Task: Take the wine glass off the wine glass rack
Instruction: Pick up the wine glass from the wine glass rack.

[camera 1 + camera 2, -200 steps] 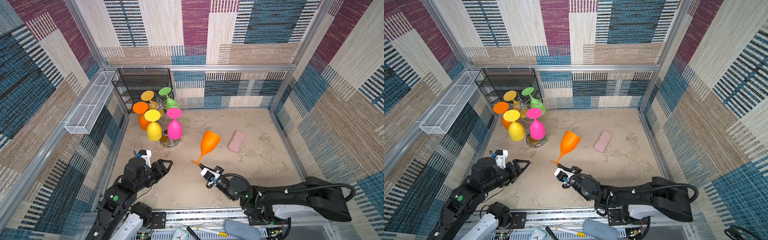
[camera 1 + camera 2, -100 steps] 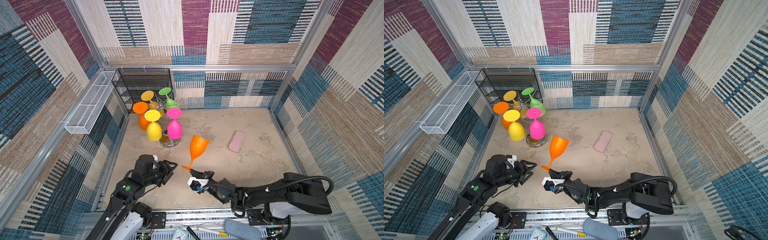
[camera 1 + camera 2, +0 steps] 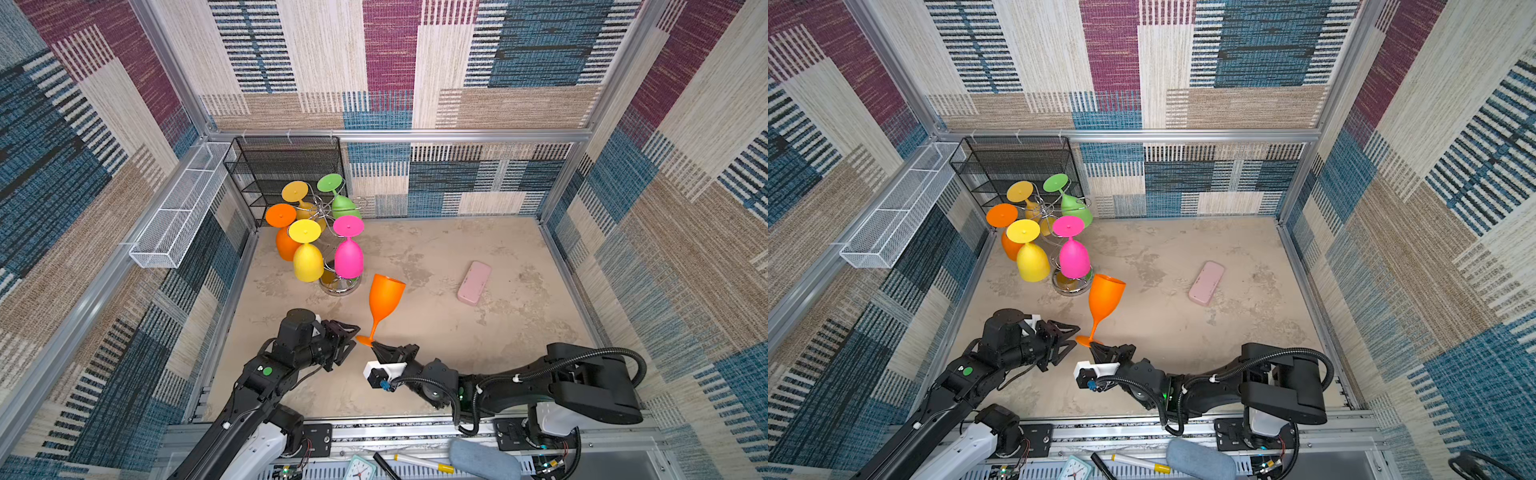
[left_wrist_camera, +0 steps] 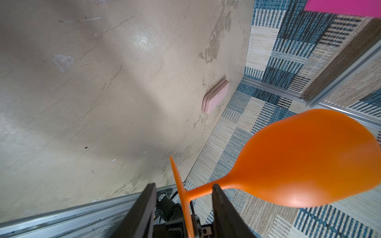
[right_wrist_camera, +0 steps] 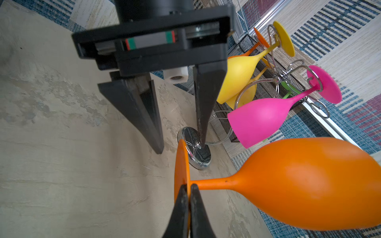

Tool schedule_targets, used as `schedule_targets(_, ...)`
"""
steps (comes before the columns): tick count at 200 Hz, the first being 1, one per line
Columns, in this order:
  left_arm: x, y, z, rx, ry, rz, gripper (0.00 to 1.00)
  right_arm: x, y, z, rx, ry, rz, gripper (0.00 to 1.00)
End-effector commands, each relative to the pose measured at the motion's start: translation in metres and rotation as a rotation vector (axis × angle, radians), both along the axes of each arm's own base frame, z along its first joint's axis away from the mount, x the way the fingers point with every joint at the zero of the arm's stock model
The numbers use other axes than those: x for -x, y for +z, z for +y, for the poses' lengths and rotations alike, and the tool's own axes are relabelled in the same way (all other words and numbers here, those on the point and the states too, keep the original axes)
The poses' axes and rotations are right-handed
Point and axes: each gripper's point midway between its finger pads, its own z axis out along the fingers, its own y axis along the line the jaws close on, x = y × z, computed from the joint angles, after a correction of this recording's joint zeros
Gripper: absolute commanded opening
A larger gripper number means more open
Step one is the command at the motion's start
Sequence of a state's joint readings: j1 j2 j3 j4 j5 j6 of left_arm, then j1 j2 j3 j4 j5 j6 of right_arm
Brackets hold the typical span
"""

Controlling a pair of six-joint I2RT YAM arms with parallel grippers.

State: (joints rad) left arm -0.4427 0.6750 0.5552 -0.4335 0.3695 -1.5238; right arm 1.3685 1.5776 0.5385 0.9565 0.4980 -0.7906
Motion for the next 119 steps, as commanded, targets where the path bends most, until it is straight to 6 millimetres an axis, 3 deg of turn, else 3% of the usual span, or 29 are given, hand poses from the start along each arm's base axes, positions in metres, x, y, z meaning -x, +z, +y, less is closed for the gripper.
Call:
schedule_targets(1,-0.002,0.004,-0.005,0.032,0.013,-0.002,0.45,-0.002,0.011,0.004,-0.031,-0.004,-0.033,0.0)
schedule_targets(44,0.001,-0.004,-0.007,0.032,0.013,0.019,0.35,-0.004,0.005,0.007,-0.006,-0.013,-0.052,0.0)
schedule_targets(86,0.0,-0.008,-0.007,0.027,0.021,0.014,0.0,-0.004,0.007,0.007,-0.013,-0.017,-0.058,0.0)
schedule_targets(102,0.0,-0.009,-0.007,0.023,0.019,0.015,0.0,-0.005,0.009,0.006,-0.015,-0.021,-0.059,0.0)
schedule_targets(119,-0.001,-0.009,-0.007,0.02,0.021,0.012,0.0,-0.005,0.011,0.005,-0.02,-0.026,-0.05,0.09)
